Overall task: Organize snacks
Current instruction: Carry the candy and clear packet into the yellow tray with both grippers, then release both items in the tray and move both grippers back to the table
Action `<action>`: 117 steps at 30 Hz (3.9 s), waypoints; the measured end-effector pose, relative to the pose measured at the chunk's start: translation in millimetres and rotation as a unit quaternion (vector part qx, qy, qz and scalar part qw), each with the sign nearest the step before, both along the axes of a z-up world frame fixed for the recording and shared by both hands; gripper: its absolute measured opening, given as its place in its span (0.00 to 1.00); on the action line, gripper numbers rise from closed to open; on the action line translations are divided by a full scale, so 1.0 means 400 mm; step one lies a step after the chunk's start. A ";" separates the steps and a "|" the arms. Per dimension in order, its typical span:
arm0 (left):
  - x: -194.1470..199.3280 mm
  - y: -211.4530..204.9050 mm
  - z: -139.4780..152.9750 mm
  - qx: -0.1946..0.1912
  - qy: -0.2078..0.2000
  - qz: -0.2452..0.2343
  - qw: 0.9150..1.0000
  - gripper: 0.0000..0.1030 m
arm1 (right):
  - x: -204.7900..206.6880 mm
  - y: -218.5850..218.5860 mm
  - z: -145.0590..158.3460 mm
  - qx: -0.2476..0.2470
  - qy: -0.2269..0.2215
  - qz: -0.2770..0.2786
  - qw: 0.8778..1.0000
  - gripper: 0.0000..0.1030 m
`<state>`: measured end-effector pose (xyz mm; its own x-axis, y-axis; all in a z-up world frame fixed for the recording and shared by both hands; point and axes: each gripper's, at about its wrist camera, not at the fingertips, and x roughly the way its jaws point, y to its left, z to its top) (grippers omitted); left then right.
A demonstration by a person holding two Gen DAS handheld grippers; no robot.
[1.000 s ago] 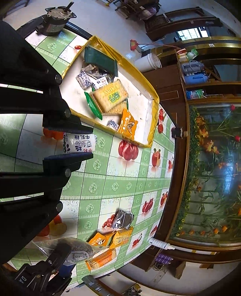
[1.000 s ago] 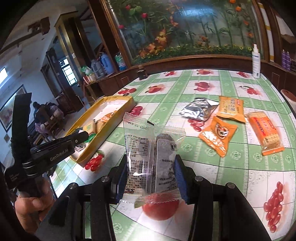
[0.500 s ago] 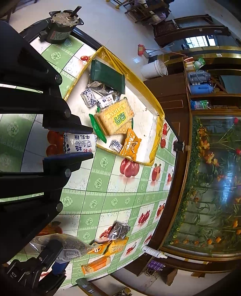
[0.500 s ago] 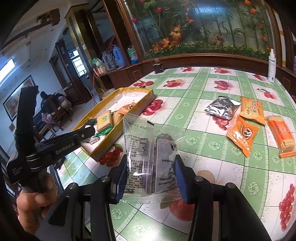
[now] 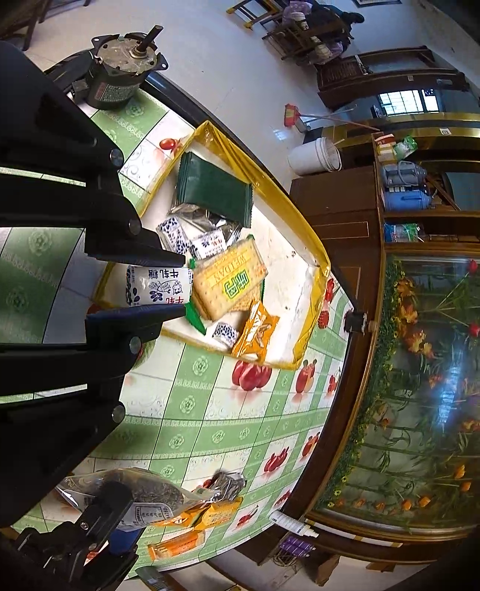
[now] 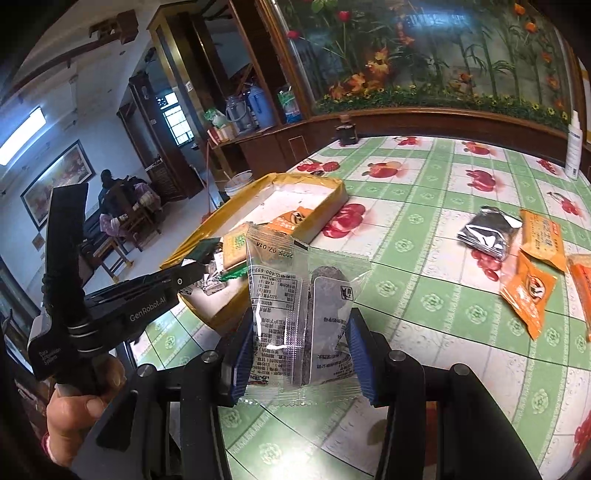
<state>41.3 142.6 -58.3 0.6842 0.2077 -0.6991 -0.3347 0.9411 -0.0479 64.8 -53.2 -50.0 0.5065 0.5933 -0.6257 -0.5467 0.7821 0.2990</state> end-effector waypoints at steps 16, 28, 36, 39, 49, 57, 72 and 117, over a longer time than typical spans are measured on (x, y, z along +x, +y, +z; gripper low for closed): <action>0.036 0.150 -0.031 -0.016 0.013 0.060 0.998 0.16 | 0.108 0.202 -0.006 0.005 0.005 0.060 0.998 0.46; 0.115 0.187 -0.056 -0.010 0.023 0.075 0.997 0.16 | 0.266 0.331 -0.032 0.004 0.010 0.059 0.998 0.47; 0.133 0.191 -0.075 -0.003 0.029 0.075 0.997 0.16 | 0.312 0.366 -0.059 -0.003 0.020 0.057 0.998 0.47; 0.135 0.191 -0.073 -0.003 0.029 0.075 0.997 0.16 | 0.313 0.373 -0.056 -0.003 0.016 0.057 0.998 0.47; 0.128 0.199 -0.060 -0.017 0.023 0.078 0.997 0.30 | 0.309 0.379 -0.052 -0.006 0.020 0.052 0.998 0.54; 0.106 0.181 -0.034 -0.001 0.013 0.090 0.996 0.71 | 0.280 0.303 -0.004 0.015 0.007 0.034 0.999 0.62; 0.074 0.066 0.013 0.011 -0.003 0.061 0.998 0.71 | 0.184 0.081 0.029 0.040 0.005 -0.021 0.999 0.68; 0.176 -0.334 -0.002 0.019 0.038 -0.130 0.991 0.73 | 0.097 -0.531 -0.078 0.008 0.029 -0.242 0.970 0.79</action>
<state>111.6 8.9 -58.9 0.6633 0.0586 -0.7460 -0.0827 0.9966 0.0047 103.5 -265.6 -81.4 0.6922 0.3043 -0.6544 -0.0979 0.9380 0.3326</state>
